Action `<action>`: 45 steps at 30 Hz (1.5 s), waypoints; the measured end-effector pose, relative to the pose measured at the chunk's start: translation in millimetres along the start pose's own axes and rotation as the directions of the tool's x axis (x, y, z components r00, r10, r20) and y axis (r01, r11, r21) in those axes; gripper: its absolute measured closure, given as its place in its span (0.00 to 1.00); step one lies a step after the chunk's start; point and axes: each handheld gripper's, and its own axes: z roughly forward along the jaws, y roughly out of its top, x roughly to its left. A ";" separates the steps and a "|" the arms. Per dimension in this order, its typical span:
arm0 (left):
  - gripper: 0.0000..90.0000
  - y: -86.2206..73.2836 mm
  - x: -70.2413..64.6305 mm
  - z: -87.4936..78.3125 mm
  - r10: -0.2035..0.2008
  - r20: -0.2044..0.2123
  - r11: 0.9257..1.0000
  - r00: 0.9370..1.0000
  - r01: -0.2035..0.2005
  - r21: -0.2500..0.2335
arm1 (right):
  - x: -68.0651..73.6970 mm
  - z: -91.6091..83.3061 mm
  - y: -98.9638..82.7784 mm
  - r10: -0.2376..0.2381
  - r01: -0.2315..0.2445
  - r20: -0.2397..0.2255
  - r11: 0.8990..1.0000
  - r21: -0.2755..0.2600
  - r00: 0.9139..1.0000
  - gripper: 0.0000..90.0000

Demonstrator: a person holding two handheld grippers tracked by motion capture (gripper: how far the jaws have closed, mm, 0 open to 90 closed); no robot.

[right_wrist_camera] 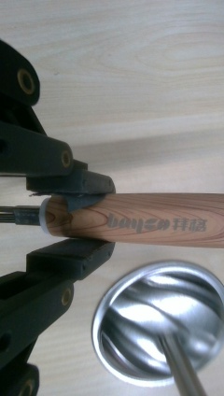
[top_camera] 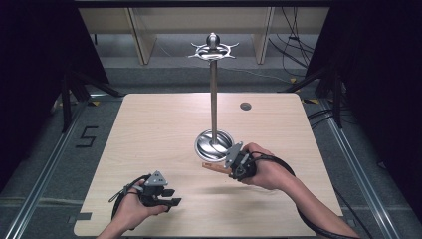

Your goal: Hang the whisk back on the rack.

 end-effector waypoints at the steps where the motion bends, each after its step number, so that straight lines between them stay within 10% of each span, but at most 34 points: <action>1: 0.63 0.1 0.7 0.3 -0.001 -0.007 1.000 1.000 0.001 0.003 | -0.2 -3.3 -1.9 0.021 -0.021 0.002 1.000 -0.015 1.000 0.77; 12: 0.62 -0.2 0.6 -0.5 -0.005 -0.003 1.000 1.000 0.005 -0.006 | -6.5 -24.6 -17.0 0.084 -0.064 0.090 0.976 -0.206 0.992 0.78; 30: 0.62 -0.4 0.5 -0.3 -0.007 -0.005 1.000 1.000 0.007 -0.006 | -17.0 -50.8 -42.1 0.379 -0.285 0.147 0.854 -0.434 0.914 0.78; 40: 0.62 -0.5 1.5 -1.0 -0.008 -0.016 1.000 1.000 0.008 -0.009 | -26.4 -57.3 -53.0 0.435 -0.334 0.097 0.799 -0.501 0.895 0.78; 45: 0.61 -0.1 2.0 -1.3 -0.011 -0.019 1.000 1.000 0.011 -0.011 | -30.7 -61.3 -56.2 0.440 -0.337 0.086 0.787 -0.517 0.894 0.78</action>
